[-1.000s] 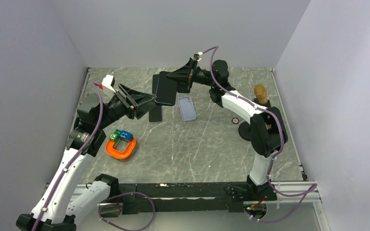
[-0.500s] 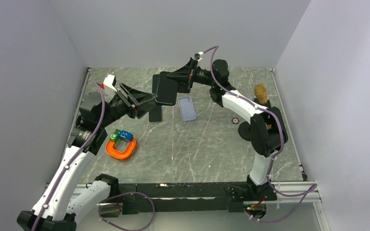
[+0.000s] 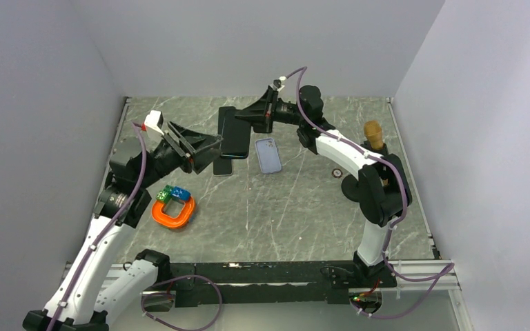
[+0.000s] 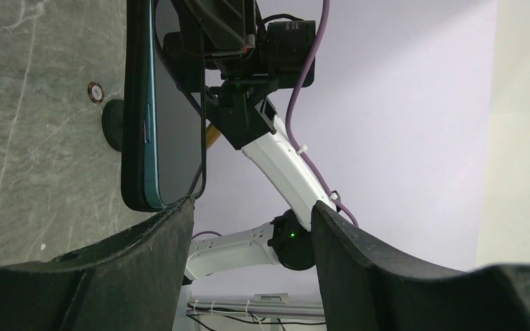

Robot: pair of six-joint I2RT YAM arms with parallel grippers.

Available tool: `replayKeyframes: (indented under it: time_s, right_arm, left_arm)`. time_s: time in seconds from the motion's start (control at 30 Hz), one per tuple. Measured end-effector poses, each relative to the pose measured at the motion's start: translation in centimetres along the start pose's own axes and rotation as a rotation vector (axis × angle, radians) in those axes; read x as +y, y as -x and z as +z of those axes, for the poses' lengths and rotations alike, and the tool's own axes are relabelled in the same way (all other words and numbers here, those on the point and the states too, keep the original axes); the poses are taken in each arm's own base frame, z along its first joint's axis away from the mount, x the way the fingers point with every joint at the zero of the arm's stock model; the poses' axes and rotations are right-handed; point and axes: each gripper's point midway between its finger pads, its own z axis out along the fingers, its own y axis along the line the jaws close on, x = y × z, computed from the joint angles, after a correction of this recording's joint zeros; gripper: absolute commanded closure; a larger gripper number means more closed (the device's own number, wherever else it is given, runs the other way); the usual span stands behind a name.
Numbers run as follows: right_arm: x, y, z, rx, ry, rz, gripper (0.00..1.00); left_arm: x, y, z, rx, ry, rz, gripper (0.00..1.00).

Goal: Take the phone out of the phone case
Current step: Remove the phone case from the phone.

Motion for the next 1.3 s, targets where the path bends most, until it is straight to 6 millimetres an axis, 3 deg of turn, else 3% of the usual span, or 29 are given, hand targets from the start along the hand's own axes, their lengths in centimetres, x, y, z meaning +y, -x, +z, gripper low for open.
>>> replayKeyframes:
  time_s: [0.73, 1.07, 1.3]
  right_arm:
    - [2.0, -0.1, -0.1, -0.008, 0.084, 0.056, 1.00]
    - [3.2, -0.7, 0.0, 0.006, 0.125, 0.044, 1.00]
    - [4.4, -1.4, 0.1, 0.022, 0.168, 0.048, 1.00]
  left_arm:
    - [-0.2, 0.1, 0.1, -0.002, -0.012, -0.011, 0.33]
    - [1.1, 0.0, 0.2, 0.002, 0.039, -0.033, 0.36]
    - [0.7, -0.2, 0.0, 0.006, 0.026, -0.025, 0.43]
